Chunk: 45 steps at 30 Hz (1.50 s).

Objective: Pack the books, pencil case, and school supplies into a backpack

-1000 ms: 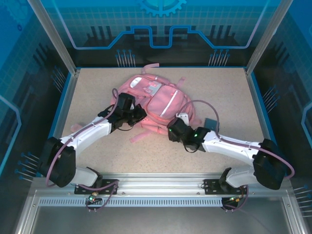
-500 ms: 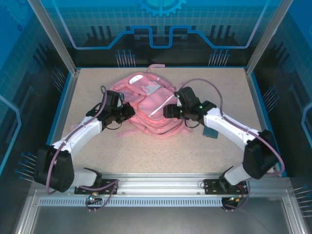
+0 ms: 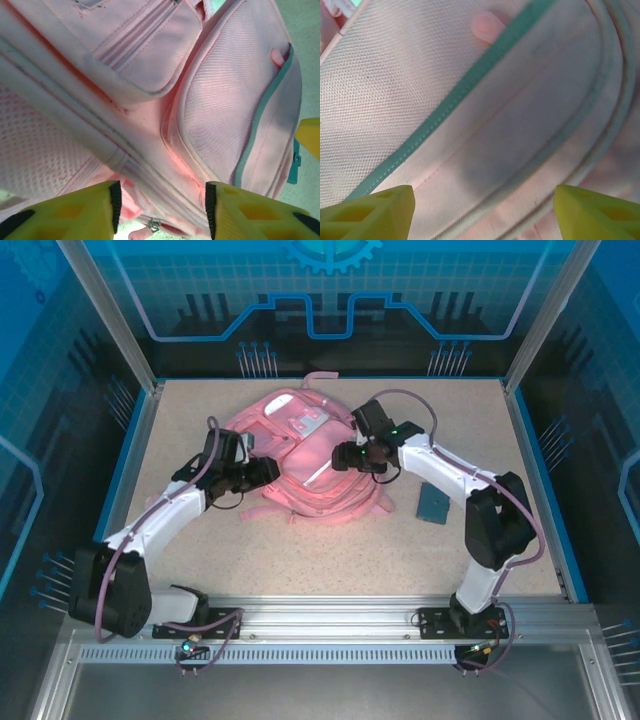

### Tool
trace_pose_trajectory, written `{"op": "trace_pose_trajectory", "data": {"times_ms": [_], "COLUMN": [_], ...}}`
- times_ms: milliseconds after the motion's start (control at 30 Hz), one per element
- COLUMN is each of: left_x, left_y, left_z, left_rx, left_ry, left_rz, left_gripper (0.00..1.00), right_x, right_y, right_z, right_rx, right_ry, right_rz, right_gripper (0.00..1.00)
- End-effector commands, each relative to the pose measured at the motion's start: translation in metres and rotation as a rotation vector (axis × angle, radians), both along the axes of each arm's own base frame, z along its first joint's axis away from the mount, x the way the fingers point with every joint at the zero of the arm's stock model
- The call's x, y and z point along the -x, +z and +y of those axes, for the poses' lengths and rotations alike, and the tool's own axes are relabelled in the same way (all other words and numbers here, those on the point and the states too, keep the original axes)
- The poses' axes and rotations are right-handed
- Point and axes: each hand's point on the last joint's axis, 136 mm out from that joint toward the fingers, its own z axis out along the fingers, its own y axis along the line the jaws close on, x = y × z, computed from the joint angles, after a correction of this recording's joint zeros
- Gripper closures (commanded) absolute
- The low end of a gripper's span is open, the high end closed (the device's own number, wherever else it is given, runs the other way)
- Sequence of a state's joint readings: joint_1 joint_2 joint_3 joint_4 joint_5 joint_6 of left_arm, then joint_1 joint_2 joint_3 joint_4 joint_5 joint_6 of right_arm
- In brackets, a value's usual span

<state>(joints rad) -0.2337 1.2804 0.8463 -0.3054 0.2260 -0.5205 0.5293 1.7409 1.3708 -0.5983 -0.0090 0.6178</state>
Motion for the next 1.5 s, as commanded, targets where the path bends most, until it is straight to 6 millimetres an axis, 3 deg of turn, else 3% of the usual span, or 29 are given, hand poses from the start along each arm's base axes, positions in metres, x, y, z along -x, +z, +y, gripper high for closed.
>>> {"op": "trace_pose_trajectory", "data": {"times_ms": [0, 133, 333, 500, 700, 1033, 1233, 1467], "left_x": [0.025, 0.052, 0.077, 0.081, 0.071, 0.057, 0.057, 0.072], "left_y": [-0.007, -0.028, -0.067, -0.09, -0.109, -0.106, -0.101, -0.091], "left_z": [0.004, -0.013, -0.032, -0.045, -0.055, -0.064, -0.064, -0.069], "left_rx": [-0.052, -0.068, -0.149, -0.158, -0.198, -0.195, -0.197, -0.192], "left_ry": [-0.012, -0.073, -0.178, -0.258, -0.298, -0.327, -0.323, -0.344], "left_rz": [-0.004, 0.001, -0.004, 0.006, 0.037, -0.013, -0.038, -0.079], "left_gripper": [0.47, 0.47, 0.49, 0.51, 0.57, 0.67, 0.87, 1.0], "right_x": [0.012, 0.02, 0.022, 0.025, 0.033, 0.062, 0.083, 0.089], "right_y": [0.017, 0.014, 0.014, 0.011, 0.013, -0.004, -0.026, -0.039], "right_z": [-0.005, 0.003, 0.009, 0.013, 0.014, 0.004, 0.003, 0.04], "right_rx": [-0.118, -0.211, -0.244, -0.262, -0.279, -0.264, -0.259, -0.395], "right_ry": [-0.115, -0.139, -0.135, -0.122, -0.107, -0.104, -0.123, -0.087], "right_rz": [0.041, 0.106, 0.136, 0.158, 0.17, 0.223, 0.281, 0.292], "right_gripper": [0.26, 0.29, 0.29, 0.3, 0.31, 0.31, 0.31, 0.32]}}
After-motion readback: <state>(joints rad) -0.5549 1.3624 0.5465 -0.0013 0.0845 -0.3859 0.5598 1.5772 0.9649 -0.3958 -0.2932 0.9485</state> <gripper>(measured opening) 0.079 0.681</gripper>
